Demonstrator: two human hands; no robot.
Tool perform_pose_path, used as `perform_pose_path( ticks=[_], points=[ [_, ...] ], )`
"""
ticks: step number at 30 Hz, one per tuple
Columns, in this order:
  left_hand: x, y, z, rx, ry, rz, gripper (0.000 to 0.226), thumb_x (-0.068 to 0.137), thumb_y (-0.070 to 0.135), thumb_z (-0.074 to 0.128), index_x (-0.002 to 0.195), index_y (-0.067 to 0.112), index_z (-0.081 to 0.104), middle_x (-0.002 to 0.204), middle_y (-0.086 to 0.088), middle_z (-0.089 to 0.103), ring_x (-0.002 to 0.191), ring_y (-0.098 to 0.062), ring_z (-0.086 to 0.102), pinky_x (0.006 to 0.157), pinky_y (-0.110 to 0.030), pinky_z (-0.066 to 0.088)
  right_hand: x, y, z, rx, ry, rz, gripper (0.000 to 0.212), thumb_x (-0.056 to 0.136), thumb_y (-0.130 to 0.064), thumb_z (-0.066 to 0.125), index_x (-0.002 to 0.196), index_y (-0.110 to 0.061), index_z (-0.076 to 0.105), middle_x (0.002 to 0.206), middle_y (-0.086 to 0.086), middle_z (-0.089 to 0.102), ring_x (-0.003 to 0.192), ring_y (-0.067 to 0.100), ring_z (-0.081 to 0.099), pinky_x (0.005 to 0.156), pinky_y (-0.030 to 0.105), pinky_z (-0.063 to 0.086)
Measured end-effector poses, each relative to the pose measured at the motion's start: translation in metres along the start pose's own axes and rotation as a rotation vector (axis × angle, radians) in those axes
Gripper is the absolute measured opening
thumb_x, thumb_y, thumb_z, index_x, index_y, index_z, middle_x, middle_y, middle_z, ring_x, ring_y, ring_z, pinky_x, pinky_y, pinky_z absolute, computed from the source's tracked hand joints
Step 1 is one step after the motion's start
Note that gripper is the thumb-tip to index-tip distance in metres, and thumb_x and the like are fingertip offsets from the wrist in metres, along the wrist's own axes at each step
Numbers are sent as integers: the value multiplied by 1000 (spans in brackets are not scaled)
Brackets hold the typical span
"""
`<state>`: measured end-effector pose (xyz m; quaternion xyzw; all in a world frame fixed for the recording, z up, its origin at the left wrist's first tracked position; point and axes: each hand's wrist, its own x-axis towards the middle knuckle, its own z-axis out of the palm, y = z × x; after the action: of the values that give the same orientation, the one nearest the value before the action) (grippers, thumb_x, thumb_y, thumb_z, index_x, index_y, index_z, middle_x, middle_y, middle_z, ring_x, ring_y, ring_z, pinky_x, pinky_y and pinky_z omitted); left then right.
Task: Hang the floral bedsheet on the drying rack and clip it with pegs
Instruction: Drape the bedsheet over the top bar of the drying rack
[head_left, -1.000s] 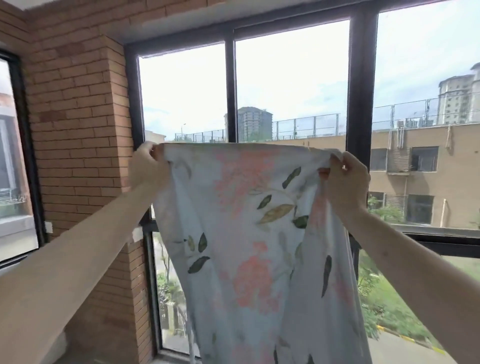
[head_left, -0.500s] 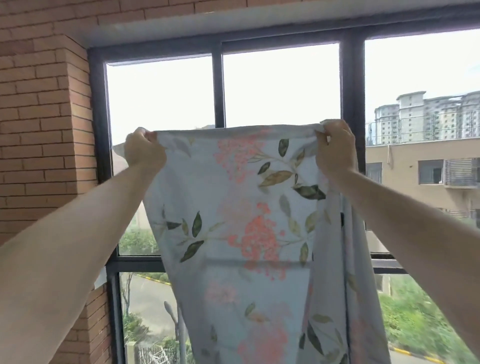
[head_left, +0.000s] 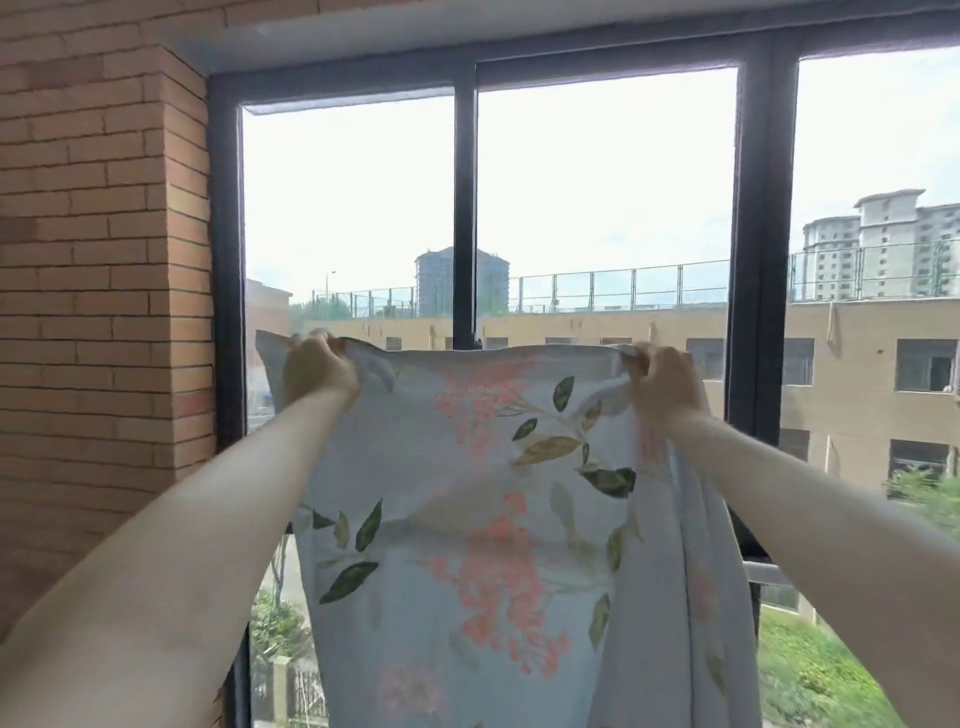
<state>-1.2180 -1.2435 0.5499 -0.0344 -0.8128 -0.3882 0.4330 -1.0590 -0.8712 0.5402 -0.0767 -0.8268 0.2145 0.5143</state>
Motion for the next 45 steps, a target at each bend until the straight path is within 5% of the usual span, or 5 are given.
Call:
perform_pose_path(
  ticks=[11, 20, 31, 35, 45],
  points=[
    [-69, -39, 85, 349, -473, -150, 25, 104, 23, 48, 117, 13, 68, 124, -9, 68, 118, -28, 61, 90, -31, 45, -45, 53, 56, -199, -409, 113, 30, 106, -32, 50, 82, -26, 68, 105, 13, 75, 89, 31, 65, 77, 35, 48],
    [-87, -51, 106, 364, -810, -120, 36, 104, 33, 52, 120, 8, 72, 125, -10, 70, 109, -27, 66, 86, -30, 51, -72, 91, 94, -260, -687, 291, 27, 101, -22, 53, 92, -15, 78, 95, 7, 76, 86, 25, 71, 78, 31, 59],
    [-70, -61, 28, 82, -133, 136, 25, 102, 33, 55, 86, 16, 63, 87, -14, 64, 97, -33, 56, 76, -39, 46, -68, 46, 32, 256, -231, 130, 51, 107, -38, 50, 60, -18, 52, 52, -1, 52, 48, 19, 45, 49, 30, 30],
    [-44, -61, -15, -52, -77, 195, 22, 102, 36, 55, 87, 20, 60, 85, -9, 70, 82, -35, 65, 70, -40, 51, -66, 18, 15, 144, -238, -9, 53, 106, -36, 51, 59, -12, 51, 47, 0, 47, 43, 19, 40, 46, 28, 27],
    [-19, 28, -97, -263, -76, 526, 25, 101, 33, 57, 84, 17, 65, 61, 1, 61, 55, -15, 53, 58, -28, 37, -123, -60, 43, 9, -476, 125, 22, 99, -41, 59, 111, -24, 53, 105, 1, 68, 94, 22, 66, 82, 45, 58]
  ],
)
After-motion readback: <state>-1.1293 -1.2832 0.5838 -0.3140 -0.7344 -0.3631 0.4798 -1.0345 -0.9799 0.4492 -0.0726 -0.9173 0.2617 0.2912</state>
